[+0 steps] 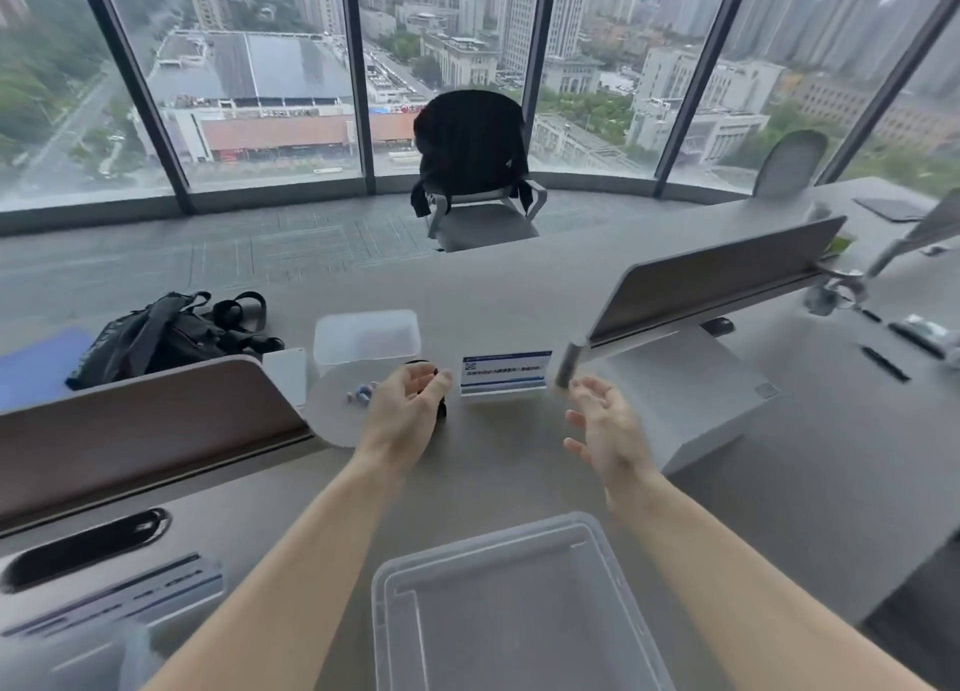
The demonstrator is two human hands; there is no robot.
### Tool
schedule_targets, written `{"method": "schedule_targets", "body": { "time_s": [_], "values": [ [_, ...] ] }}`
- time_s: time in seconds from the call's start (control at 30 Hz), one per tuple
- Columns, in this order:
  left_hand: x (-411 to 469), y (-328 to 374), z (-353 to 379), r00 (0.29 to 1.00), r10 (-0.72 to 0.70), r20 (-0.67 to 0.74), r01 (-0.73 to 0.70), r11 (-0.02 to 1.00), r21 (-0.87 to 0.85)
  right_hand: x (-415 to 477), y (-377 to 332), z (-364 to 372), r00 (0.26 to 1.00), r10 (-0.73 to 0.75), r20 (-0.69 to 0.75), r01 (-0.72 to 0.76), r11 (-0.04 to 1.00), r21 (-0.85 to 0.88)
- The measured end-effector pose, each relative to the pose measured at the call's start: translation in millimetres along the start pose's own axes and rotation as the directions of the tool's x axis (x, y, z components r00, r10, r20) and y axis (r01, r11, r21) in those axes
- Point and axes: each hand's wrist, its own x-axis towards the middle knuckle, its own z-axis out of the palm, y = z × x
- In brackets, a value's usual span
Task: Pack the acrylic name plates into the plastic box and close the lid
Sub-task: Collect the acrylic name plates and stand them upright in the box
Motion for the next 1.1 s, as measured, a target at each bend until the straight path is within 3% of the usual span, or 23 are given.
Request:
{"method": "schedule_targets", "body": {
  "time_s": [0.33,0.63,0.9,1.1],
  "values": [
    [136.0,-85.0,86.1,0.982,-0.18,0.059,0.177,0.983,0.058,160.5,65.0,2.7,0.998,0.056,-0.024,-0.058,0.994,-0.097],
    [246.9,-191.4,135.1,0.989,-0.143,0.019,0.138,0.974,0.177,305.4,171.3,41.1,0.992,0.098,0.082,-0.073,0.961,-0.266],
    [326.0,-224.0,156.3,0.997,-0.073,0.001,0.071,0.982,0.176,387.9,194.6,57.0,0.998,0.054,0.01,-0.048,0.936,-0.348],
    [317.2,-225.5,166.4,1.0,-0.003,-0.004,0.004,0.981,0.192,386.6,202.0,60.5,0.999,0.038,0.001,-0.037,0.967,-0.254]
  ]
}}
